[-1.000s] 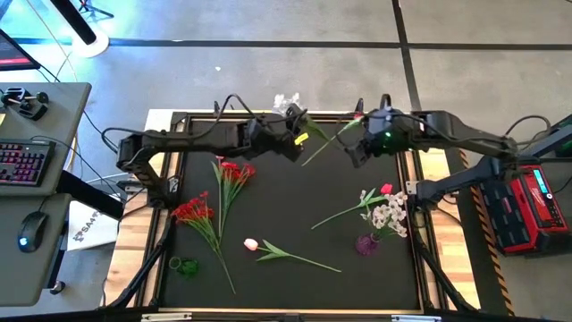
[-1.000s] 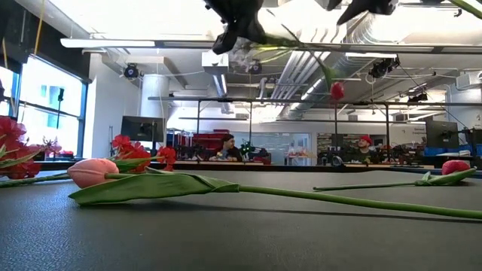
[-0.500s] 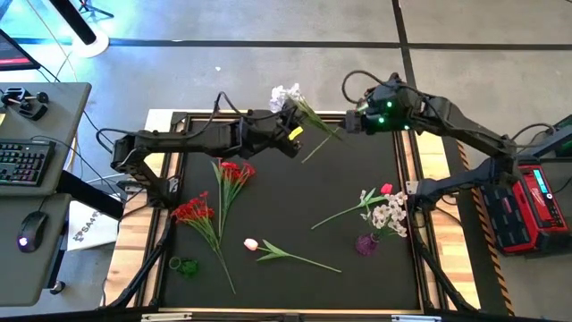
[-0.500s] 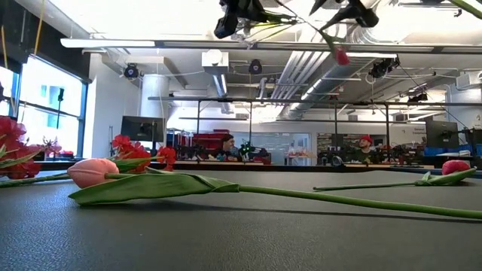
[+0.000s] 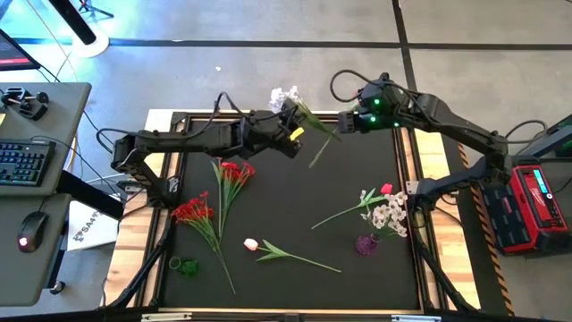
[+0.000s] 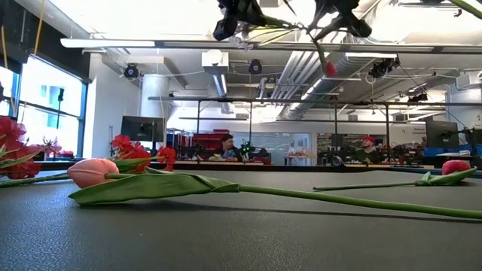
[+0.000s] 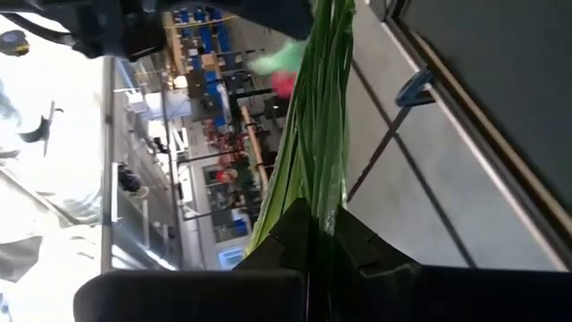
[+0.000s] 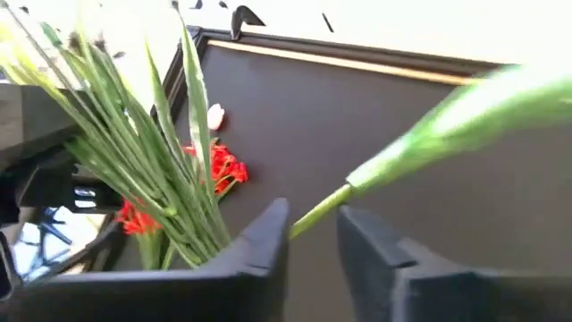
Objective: Sort flowers into vase by color
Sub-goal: Put the white flower into the pink vase
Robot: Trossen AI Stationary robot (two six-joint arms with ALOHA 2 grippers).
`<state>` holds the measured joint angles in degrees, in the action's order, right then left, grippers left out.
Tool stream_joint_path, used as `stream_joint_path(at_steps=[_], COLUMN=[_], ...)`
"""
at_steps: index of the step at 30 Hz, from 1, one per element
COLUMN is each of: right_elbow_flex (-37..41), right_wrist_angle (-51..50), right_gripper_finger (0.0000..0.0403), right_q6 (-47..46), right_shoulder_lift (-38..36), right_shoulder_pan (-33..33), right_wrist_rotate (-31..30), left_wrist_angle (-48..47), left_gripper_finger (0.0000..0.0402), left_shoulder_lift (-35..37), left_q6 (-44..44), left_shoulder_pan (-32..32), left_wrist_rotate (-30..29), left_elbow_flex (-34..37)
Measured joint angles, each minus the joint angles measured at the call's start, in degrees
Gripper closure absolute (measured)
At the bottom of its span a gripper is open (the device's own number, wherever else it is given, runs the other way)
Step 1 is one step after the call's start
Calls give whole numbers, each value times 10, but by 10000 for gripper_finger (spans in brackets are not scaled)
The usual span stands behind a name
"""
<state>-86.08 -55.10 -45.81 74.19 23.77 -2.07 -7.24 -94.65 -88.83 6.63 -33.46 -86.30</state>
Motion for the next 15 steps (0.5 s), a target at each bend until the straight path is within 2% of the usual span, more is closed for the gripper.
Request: stream_joint_path(at_steps=[2,5,15], right_elbow_flex=[0,0,0], right_wrist_angle=[1,-1,-7], right_gripper_finger=[389,384,402], right_q6=[19,24,108], right_shoulder_lift=[0,0,0], right_shoulder_pan=[7,21,73], right_wrist_rotate=[1,-3,-94], left_wrist_angle=[-15,-36,-111], left_gripper_finger=[401,401,401], left_shoulder_lift=[0,0,-1], left_q6=[21,57,124], left_shoulder_pan=[0,0,-18], left_wrist_rotate=[4,9,17], left_elbow_flex=[0,0,0])
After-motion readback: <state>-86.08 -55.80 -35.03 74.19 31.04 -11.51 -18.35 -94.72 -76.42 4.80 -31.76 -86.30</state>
